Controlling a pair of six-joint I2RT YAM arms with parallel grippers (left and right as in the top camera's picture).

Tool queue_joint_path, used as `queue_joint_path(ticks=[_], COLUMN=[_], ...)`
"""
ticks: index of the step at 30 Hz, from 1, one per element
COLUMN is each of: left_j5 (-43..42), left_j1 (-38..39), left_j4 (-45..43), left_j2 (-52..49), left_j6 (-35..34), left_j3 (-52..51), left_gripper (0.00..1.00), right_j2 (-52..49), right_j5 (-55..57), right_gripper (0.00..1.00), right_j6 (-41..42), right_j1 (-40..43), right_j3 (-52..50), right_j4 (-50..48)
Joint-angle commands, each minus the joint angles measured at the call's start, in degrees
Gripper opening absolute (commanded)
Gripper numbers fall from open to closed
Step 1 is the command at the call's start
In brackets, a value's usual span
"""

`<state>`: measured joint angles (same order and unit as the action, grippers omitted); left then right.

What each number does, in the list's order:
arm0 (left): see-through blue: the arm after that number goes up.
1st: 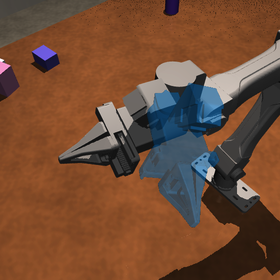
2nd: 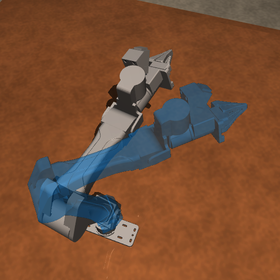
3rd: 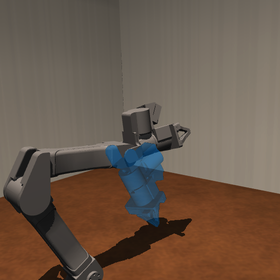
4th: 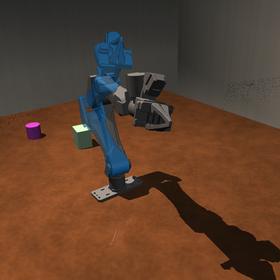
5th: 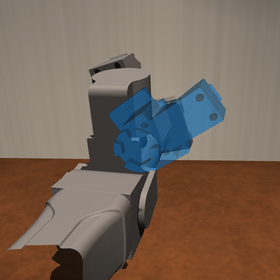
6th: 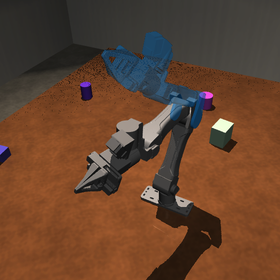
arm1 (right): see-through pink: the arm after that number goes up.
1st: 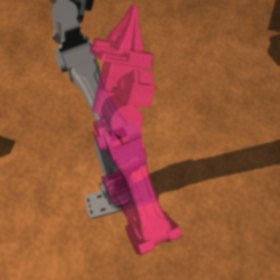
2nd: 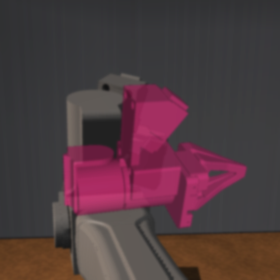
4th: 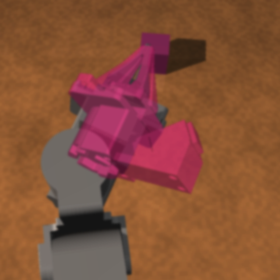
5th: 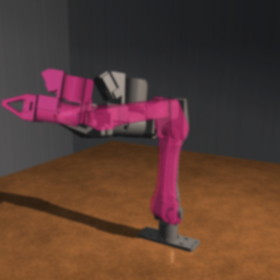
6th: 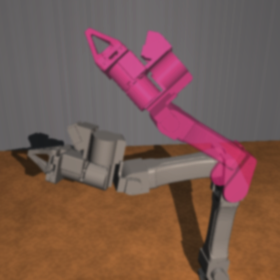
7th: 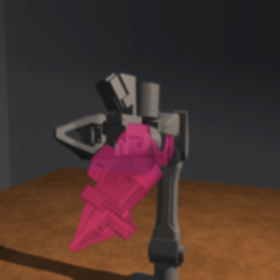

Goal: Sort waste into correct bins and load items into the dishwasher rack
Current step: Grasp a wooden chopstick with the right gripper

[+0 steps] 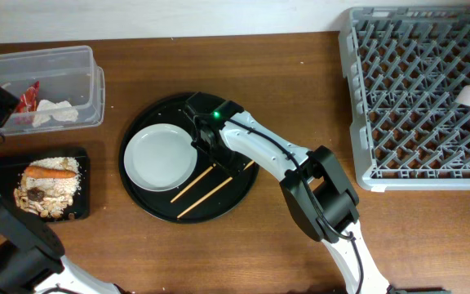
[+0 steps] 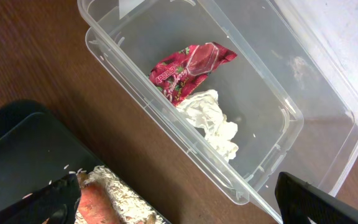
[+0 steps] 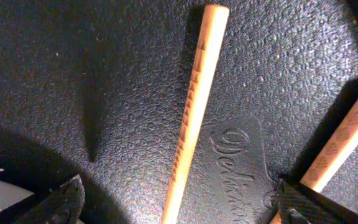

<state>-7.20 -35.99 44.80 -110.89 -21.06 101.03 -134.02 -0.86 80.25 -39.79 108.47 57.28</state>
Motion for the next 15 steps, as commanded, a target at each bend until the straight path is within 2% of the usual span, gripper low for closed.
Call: queue_joint_path(ticks=[1,6,11,15], left_j5=[0.0,0.0,0.0,0.0], left_j1=[-0.2,-0.2,-0.2,-0.2], left_j4=[-0.11,-0.11,-0.11,-0.11], left_j2=[0.7,0.7,0.7,0.7], left_j6=[-0.13,-0.13,-0.13,-0.13], left_j3=[0.26,0.26,0.26,0.26], left_gripper=[0.99,0.99,0.99,0.99], right_j2=[-1.42,-1.42,-1.42,-1.42], right_j5=[1.57,1.57,1.53,-0.17], right_gripper=[0.93,0.61,0.35,0.31], right_j6=[0.68,0.66,0.66,0.68], right_j1=[-0.33,-0.33,-0.33,-0.2], right_j3=[-2.4,-2.51,-2.51,-2.49], right_j4=[-0.44,-0.81,-0.72,-0.83])
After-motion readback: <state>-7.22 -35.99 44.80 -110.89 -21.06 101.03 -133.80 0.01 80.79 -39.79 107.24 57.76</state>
